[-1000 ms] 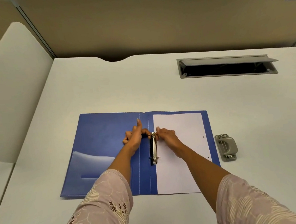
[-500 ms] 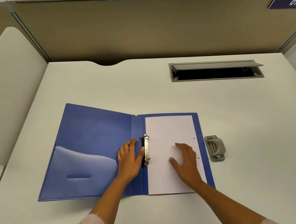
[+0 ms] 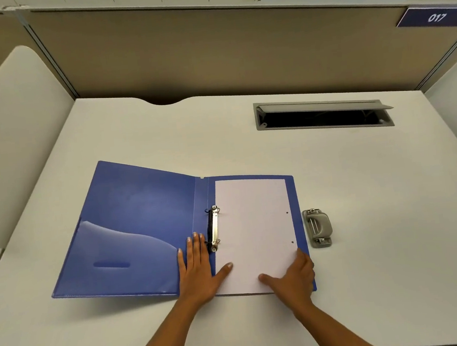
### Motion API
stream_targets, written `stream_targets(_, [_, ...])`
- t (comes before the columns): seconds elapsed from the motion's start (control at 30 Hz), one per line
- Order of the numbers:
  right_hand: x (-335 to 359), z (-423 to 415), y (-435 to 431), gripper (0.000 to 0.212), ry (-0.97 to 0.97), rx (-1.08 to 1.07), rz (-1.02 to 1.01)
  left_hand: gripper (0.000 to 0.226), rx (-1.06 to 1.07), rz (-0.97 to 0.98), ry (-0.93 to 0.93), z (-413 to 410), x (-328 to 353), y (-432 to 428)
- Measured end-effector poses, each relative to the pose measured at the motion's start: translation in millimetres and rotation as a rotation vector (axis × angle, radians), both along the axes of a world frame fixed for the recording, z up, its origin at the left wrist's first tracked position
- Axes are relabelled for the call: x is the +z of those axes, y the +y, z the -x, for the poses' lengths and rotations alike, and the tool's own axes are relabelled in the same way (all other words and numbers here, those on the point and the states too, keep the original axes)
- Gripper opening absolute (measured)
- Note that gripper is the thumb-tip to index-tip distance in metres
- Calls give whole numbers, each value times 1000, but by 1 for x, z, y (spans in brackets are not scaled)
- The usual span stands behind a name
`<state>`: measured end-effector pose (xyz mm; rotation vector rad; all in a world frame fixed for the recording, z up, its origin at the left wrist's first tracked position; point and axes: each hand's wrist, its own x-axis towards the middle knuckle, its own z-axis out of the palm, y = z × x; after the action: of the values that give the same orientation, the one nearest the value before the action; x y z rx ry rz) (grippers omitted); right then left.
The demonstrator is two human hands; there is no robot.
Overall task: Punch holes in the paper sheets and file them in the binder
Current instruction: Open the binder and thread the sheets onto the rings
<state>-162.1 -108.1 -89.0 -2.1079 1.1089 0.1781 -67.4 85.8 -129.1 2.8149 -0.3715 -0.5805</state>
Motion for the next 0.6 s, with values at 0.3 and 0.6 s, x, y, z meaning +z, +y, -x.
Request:
stream_targets(0.3, [13,-19,-8,112,49,-68,-175,103,1,-18,8,-1,-1,-2])
stream_targets(0.6, [28,-55,-23,74,-172,-171,-506,104,17,-59,28,0,-3,-1])
